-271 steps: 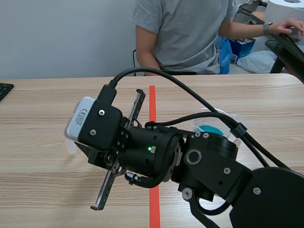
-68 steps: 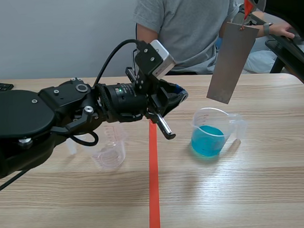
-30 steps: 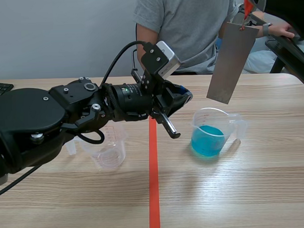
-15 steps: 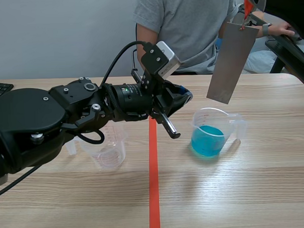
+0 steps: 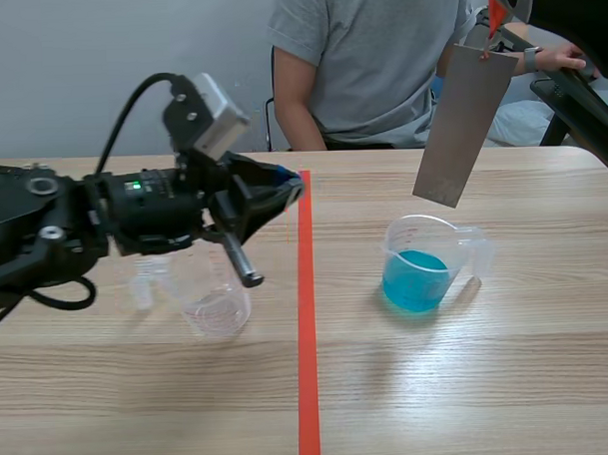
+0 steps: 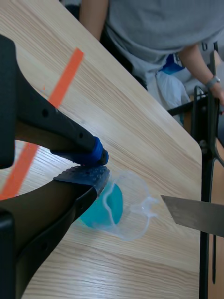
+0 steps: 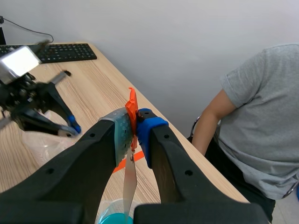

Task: Do the redox reaction experiment.
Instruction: 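Point at the plate with the left hand, then lower the plate into the blue solution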

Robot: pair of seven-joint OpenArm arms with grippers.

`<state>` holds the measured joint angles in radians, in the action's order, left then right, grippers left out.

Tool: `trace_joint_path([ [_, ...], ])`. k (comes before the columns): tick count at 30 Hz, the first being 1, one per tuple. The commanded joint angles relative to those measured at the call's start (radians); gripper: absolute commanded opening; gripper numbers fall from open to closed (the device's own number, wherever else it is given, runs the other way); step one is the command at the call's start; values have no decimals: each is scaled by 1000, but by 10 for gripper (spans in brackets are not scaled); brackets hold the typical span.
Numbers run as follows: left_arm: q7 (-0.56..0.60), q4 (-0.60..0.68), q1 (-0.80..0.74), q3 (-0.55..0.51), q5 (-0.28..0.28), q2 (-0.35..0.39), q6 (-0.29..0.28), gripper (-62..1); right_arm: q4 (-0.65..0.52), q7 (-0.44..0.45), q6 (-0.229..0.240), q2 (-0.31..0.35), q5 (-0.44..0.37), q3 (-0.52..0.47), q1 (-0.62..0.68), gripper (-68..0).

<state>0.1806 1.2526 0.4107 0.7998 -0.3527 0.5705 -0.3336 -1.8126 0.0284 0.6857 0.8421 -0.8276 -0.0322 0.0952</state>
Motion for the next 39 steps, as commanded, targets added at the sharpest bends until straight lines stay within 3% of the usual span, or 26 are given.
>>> trace_joint_path([
  [1, 14, 48, -51, -55, -34, 55, 3, -562, -3, 22, -4, 11, -14, -6, -14, -660],
  [8, 60, 183, -396, -314, -121, 272, 6, -562, -3, 23, -4, 11, -14, -6, -14, -660],
  [13, 66, 195, -688, -533, -131, 331, 11, -562, -3, 22, -4, 11, -14, -6, -14, -660],
  [20, 117, 195, -1069, -767, -131, 319, 62, -562, 4, 23, -4, 11, -14, -6, -14, -660],
  [25, 126, 189, -1255, -863, -130, 253, 74, -562, 42, 24, -4, 3, -14, -6, -15, -660],
  [32, 106, 187, -1412, -912, -122, 145, 166, -562, 111, 23, 8, -37, 2, 29, -27, -660],
  [39, 106, 183, -1489, -912, -118, 68, 190, -562, 187, 36, 16, -69, 44, 87, -80, -660],
])
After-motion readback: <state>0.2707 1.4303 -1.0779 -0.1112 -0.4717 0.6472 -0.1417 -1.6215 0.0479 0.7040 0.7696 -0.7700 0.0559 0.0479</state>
